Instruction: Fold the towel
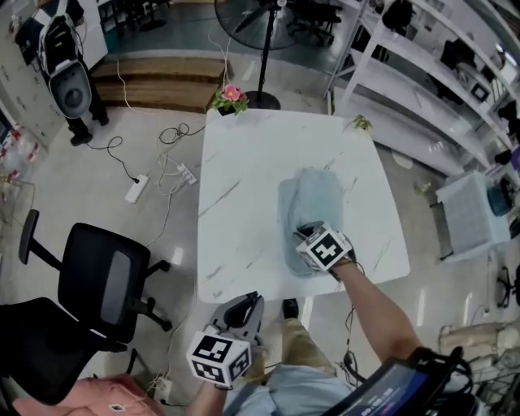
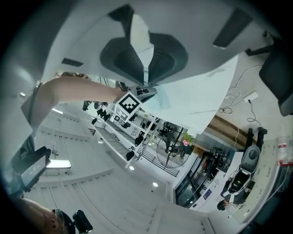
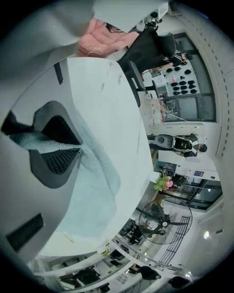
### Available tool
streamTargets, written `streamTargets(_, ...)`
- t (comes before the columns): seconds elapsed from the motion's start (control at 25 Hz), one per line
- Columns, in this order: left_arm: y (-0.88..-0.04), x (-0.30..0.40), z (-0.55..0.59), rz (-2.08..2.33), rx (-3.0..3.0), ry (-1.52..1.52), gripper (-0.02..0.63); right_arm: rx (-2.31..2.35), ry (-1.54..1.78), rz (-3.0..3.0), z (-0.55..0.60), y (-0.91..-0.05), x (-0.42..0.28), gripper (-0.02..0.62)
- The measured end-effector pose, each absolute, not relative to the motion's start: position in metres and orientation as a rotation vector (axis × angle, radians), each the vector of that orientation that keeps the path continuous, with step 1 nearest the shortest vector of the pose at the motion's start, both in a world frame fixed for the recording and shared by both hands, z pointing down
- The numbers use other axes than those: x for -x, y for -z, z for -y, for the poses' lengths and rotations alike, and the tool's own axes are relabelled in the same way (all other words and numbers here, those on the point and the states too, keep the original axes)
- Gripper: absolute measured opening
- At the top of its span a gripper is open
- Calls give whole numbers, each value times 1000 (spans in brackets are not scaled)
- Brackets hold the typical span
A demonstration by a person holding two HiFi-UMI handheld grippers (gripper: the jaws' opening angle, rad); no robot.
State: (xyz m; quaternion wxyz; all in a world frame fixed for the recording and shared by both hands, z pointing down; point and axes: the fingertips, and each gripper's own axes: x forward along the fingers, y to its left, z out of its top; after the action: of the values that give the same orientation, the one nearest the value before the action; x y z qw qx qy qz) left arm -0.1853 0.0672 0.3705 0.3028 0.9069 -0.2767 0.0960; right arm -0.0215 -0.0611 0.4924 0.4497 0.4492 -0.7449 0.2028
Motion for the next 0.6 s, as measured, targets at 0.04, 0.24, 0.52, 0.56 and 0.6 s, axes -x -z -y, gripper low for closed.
streamTargets(0.04, -374, 187, -66, 743, -2392, -260, 35, -1116, -501, 1847, 63, -496, 23, 37)
streamTargets(0.24, -384, 188, -61, 775, -2342, -256, 35, -1045, -506, 1918, 60, -494, 35, 90)
streamTargets(0.52, -376, 164, -48, 746, -2336, -221, 35, -1149, -599, 2296, 61, -364, 12, 232)
streamTargets(0.56, -375, 160, -48, 741, -2331, -212, 35, -1145, -589, 2280, 56, -364, 5, 232)
streamTargets(0.6, -374, 155, -48, 733, -2328, -208, 35, -1126, -574, 2250, 48, -370, 2, 232)
